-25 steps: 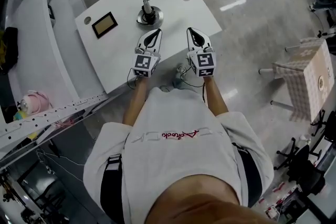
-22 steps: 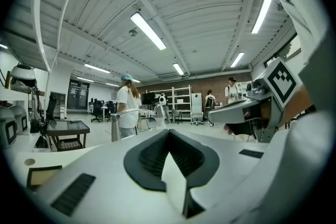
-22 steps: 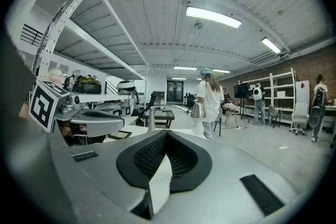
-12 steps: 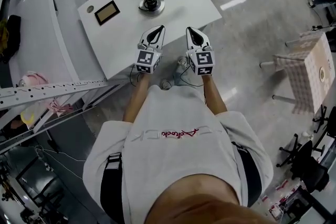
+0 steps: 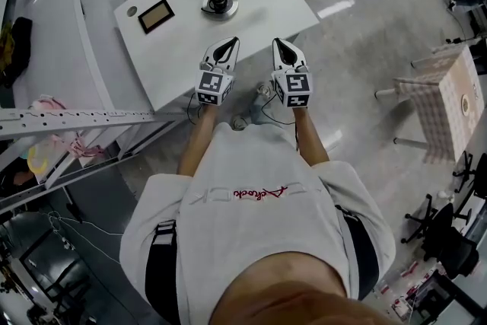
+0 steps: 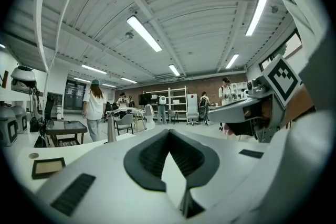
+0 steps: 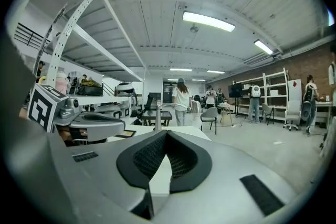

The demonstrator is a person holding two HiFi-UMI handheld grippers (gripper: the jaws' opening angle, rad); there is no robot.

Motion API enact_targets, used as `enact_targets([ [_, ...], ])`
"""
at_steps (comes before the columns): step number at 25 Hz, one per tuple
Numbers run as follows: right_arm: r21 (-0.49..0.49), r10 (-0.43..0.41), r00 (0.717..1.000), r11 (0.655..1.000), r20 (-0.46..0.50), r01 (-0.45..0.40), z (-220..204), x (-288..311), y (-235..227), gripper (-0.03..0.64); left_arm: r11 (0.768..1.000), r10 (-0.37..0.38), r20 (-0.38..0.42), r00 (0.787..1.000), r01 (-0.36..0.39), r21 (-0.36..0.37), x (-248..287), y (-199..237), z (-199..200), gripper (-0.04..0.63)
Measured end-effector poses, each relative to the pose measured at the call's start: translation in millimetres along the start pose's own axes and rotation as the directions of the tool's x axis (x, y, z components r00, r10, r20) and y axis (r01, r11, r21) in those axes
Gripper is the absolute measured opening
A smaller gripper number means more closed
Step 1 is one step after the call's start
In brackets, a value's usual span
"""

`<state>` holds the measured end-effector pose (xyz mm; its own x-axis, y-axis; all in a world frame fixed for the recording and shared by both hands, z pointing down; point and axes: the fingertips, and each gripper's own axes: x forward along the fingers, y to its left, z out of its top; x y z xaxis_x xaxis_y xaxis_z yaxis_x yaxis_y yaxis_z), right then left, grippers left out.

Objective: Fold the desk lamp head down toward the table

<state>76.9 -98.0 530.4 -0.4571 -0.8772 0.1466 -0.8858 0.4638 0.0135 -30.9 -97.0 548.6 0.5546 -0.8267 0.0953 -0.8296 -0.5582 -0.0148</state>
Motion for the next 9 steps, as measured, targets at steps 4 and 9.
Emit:
enact_targets([
  [4,-0.003,-0.007,1.0,1.0,0.003,0.007,1.4,-2.2,-1.2,0.025,1.0,-0.002,-0.001,1.0,0.002,-0.003,-0.8,-2.5,-0.1,0.026],
  [9,0.002,-0.01,1.0,1.0,0.0,0.01,0.4,-5.0,-0.9,0.025,1.0,-0.007,-0.004,1.0,0.007,-0.001,-1.0,-5.8,-0.9,0.026],
])
